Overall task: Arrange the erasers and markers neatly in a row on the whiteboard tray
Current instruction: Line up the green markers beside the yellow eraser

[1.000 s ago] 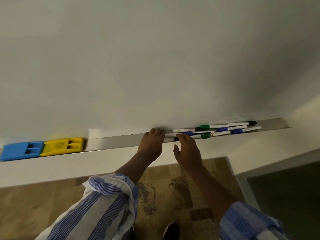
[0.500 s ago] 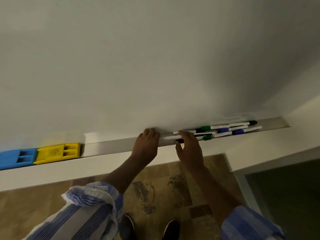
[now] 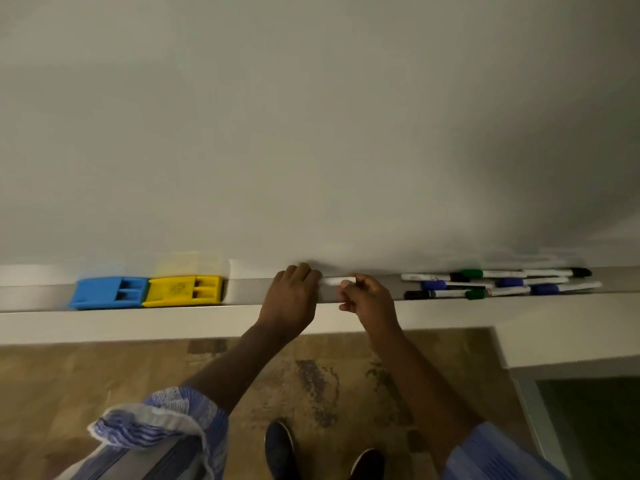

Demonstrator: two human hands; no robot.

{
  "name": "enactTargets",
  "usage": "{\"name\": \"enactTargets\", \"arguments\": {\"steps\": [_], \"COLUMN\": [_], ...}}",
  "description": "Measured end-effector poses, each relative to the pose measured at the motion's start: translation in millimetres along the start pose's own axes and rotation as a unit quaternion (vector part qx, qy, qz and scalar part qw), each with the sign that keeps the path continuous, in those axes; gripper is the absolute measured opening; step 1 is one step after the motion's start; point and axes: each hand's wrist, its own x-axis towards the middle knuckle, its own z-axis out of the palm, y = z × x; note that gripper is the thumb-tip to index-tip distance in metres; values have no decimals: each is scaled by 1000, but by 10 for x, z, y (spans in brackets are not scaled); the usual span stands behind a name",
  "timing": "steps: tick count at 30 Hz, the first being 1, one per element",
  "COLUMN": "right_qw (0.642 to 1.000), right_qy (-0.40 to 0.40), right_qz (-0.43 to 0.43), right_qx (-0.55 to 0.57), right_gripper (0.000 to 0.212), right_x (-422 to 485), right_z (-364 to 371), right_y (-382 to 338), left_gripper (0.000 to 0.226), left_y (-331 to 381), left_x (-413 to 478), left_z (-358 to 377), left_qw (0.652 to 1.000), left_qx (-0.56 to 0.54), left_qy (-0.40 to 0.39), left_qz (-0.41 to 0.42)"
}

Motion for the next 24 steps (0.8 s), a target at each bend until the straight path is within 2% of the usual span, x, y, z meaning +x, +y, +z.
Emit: {"name": "enactTargets", "arguments": {"steps": [2, 4, 6, 8, 10, 12, 21, 24], "right_qw": [999, 999, 987, 944, 905, 877, 821, 814], "right_qy": [-12, -14, -8, 1, -7, -24, -53, -55], "right_qz": [35, 31, -39, -147, -230, -267, -282, -286], "right_qx": [19, -25, -155, -294, -357, -398, -494, -503], "right_gripper": [12, 9, 16, 22, 24, 26, 35, 35], "right_x": [8, 12, 1, -39, -78, -110, -216, -233], "right_z": [186, 358, 496, 590, 658, 715, 853, 837], "right_y": [5, 37, 89, 121, 140, 157, 237, 237], "left_gripper": [22, 22, 21, 21, 23, 25, 22, 20], "left_y": [-153, -308, -462, -598, -706, -786, -929, -936], "left_x": [-82, -180, -279, -365, -438, -498, -590, -595], "left_z": [-48, -84, -112, -131, -135, -132, -111, -92], "left_qw": [1000, 1000, 999, 998, 997, 995, 990, 989], "left_qx": [5, 13, 21, 29, 37, 47, 65, 68], "left_qy": [-1, -2, -4, -4, -7, -15, -42, -55], "left_qz": [-16, -24, -35, -52, -70, -85, -118, -119]}}
